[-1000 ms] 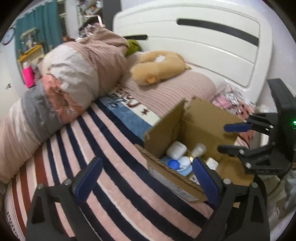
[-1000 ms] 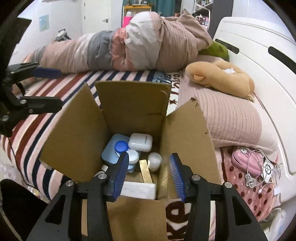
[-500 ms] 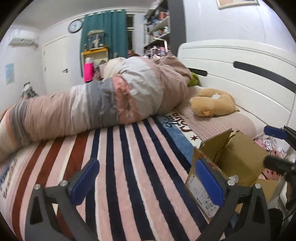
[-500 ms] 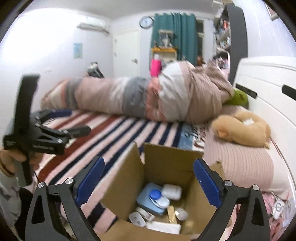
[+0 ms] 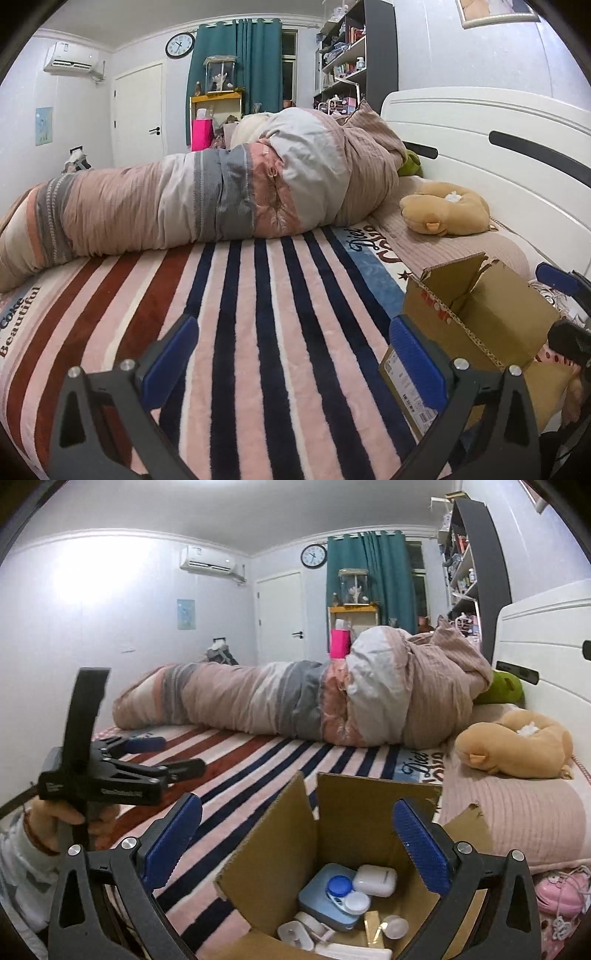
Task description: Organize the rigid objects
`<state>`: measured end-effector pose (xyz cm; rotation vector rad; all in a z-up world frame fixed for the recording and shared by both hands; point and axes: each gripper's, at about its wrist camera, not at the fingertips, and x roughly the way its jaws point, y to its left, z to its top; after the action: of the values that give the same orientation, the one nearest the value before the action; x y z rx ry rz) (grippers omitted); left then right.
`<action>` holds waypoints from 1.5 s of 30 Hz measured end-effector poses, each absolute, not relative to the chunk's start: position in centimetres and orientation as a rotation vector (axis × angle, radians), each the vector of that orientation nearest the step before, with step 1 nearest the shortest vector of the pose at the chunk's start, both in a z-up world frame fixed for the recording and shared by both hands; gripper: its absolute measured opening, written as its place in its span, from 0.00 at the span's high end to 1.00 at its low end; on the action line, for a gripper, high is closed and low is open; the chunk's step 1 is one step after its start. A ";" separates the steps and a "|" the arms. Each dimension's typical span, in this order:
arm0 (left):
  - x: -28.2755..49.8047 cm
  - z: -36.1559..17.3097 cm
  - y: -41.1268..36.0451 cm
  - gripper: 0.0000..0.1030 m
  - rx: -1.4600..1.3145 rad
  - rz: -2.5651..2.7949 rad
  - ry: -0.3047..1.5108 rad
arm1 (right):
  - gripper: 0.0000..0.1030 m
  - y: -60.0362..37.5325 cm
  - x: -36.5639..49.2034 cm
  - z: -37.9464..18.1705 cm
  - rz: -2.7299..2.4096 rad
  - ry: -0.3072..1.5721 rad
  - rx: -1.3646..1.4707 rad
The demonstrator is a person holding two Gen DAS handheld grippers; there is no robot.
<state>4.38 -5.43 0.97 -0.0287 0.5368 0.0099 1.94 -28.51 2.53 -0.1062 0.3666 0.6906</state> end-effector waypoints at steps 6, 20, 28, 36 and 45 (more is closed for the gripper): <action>3.9 1.2 -5.7 0.00 -0.043 0.007 0.514 | 0.00 -27.9 1.6 2.3 0.703 0.367 -0.108; 3.9 1.0 -5.9 0.00 -0.060 0.016 0.512 | 0.00 -27.8 1.2 2.4 0.702 0.361 -0.096; 3.5 1.1 -6.0 0.00 -0.060 0.025 0.490 | 0.00 -27.7 1.0 2.4 0.692 0.344 -0.074; 3.2 1.2 -6.0 0.00 -0.065 0.028 0.480 | 0.00 -27.7 1.1 2.6 0.671 0.326 -0.058; 3.1 1.3 -5.9 0.00 -0.065 0.035 0.474 | 0.00 -27.9 1.2 3.1 0.633 0.303 -0.035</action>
<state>3.08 -5.92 1.34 -0.0645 0.4739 0.0349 1.23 -27.87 3.07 -0.0352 0.3028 0.6332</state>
